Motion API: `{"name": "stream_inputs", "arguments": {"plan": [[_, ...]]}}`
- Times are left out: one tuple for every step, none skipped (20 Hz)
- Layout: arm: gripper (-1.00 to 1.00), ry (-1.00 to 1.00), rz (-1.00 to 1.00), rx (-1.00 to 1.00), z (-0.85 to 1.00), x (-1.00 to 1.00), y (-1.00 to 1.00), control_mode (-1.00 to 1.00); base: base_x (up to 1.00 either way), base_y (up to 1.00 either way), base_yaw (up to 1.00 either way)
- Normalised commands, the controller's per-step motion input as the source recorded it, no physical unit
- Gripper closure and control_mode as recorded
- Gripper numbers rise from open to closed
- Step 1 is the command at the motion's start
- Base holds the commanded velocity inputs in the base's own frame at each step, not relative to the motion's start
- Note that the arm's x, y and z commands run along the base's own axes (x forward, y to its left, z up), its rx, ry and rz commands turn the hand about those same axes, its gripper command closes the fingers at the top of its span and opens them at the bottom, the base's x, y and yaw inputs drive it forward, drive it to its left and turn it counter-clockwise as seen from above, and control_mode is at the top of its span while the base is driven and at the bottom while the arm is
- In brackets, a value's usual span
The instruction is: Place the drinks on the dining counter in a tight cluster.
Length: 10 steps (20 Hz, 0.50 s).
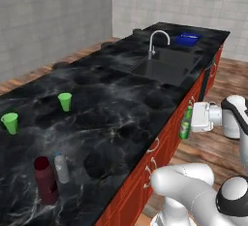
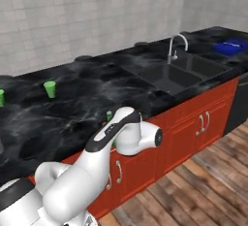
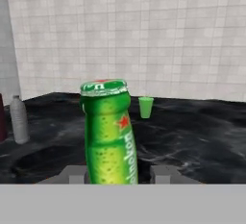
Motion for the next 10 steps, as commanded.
{"name": "stream_inputs", "arguments": {"plan": [[1.00, 0.00, 0.00, 0.00, 0.00, 0.00, 0.00, 1.00, 0.85, -0.10, 0.27], [1.00, 0.00, 0.00, 0.00, 0.00, 0.00, 0.00, 1.00, 0.82, -0.09, 0.29], [1.00, 0.00, 0.00, 0.00, 0.00, 0.00, 0.00, 1.00, 0.80, -0.06, 0.34], [1.00, 0.00, 0.00, 0.00, 0.00, 0.00, 0.00, 1.00, 0.78, -0.04, 0.38], [1.00, 0.00, 0.00, 0.00, 0.00, 0.00, 0.00, 1.00, 0.75, -0.03, 0.43], [1.00, 0.00, 0.00, 0.00, 0.00, 0.00, 0.00, 1.00, 0.69, 0.00, 0.54], [1.00, 0.00, 0.00, 0.00, 0.00, 0.00, 0.00, 1.00, 0.63, 0.00, 0.61], [1.00, 0.00, 0.00, 0.00, 0.00, 0.00, 0.00, 1.00, 0.59, 0.00, 0.64], [1.00, 0.00, 0.00, 0.00, 0.00, 0.00, 0.00, 1.00, 0.58, 0.00, 0.66], [1.00, 0.00, 0.00, 0.00, 0.00, 0.00, 0.00, 1.00, 0.58, 0.00, 0.66]]}}
